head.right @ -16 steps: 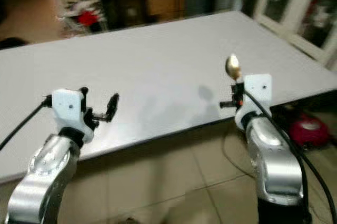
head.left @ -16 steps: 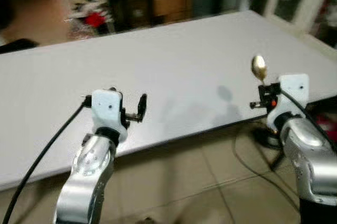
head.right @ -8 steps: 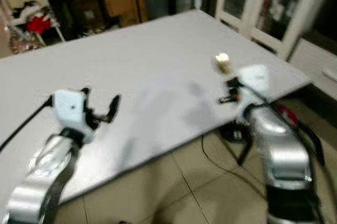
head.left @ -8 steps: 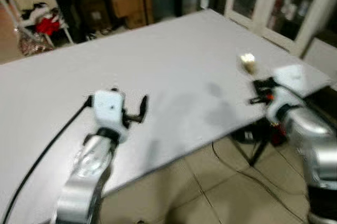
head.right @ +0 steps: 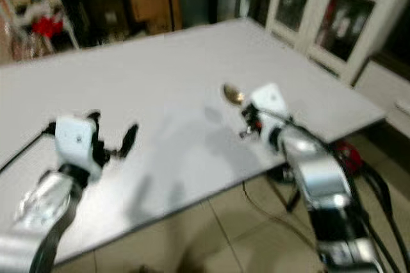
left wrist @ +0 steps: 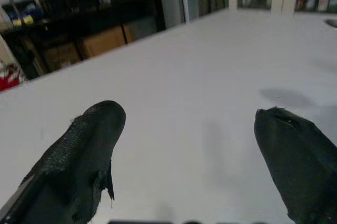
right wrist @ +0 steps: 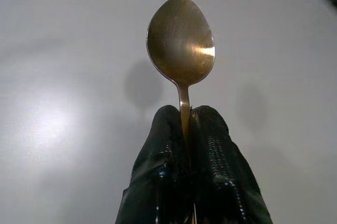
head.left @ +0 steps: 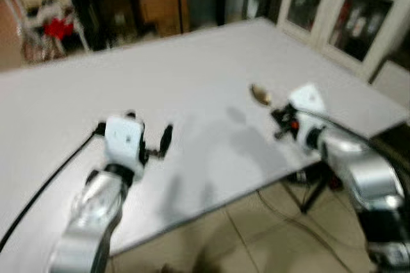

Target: Setting the table

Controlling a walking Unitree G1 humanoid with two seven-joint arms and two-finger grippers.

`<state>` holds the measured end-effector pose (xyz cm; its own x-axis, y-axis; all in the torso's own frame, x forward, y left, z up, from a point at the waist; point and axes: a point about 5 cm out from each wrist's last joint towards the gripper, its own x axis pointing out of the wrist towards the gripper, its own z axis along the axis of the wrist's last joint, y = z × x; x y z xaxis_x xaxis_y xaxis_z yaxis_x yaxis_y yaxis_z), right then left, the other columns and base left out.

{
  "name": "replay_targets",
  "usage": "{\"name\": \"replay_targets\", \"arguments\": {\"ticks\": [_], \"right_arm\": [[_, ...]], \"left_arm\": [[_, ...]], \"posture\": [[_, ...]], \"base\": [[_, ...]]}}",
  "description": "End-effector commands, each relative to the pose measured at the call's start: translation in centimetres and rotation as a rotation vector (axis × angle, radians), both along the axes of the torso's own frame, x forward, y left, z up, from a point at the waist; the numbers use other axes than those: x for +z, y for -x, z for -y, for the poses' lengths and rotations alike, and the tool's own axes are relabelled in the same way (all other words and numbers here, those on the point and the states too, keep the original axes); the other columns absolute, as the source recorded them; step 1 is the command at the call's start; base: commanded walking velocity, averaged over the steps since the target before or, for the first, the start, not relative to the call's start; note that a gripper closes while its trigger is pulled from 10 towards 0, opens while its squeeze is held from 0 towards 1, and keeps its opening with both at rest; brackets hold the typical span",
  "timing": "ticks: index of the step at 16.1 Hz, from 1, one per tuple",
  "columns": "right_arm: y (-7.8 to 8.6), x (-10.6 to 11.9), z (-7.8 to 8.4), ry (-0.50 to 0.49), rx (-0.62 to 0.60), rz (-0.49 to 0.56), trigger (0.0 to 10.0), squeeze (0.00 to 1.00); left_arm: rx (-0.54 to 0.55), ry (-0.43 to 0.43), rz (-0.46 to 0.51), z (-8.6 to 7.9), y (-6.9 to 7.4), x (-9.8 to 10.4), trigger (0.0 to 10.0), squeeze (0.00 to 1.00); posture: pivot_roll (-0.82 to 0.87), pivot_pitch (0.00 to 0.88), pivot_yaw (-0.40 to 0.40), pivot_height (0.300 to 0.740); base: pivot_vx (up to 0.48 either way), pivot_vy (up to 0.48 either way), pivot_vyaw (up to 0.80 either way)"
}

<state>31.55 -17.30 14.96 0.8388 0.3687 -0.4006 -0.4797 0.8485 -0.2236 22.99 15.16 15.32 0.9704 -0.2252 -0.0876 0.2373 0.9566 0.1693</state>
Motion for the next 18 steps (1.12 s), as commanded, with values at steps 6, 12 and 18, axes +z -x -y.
{"name": "replay_targets", "arguments": {"ticks": [6,12,18], "right_arm": [[-3.3,-0.1,-1.6,-0.064,-0.066,-0.042,10.0,0.00],[-3.4,-1.5,-5.3,-0.108,-0.030,0.008,10.0,0.00],[-4.5,-3.5,-5.5,-0.067,-0.102,-0.083,10.0,0.00]], "left_arm": [[-0.152,-0.052,-0.053,1.0,0.5,0.0,10.0,0.00],[-0.004,-0.035,-0.046,-0.3,-0.7,0.2,10.0,0.00],[-0.162,-0.120,-0.099,0.4,0.3,-0.2,10.0,0.00]], "posture": [[-0.08,0.000,0.050,0.740],[-0.07,0.000,0.056,0.740],[-0.05,0.005,0.058,0.740]], "base": [[0.000,0.000,0.00],[0.000,0.119,0.00],[0.000,0.000,0.00]]}}
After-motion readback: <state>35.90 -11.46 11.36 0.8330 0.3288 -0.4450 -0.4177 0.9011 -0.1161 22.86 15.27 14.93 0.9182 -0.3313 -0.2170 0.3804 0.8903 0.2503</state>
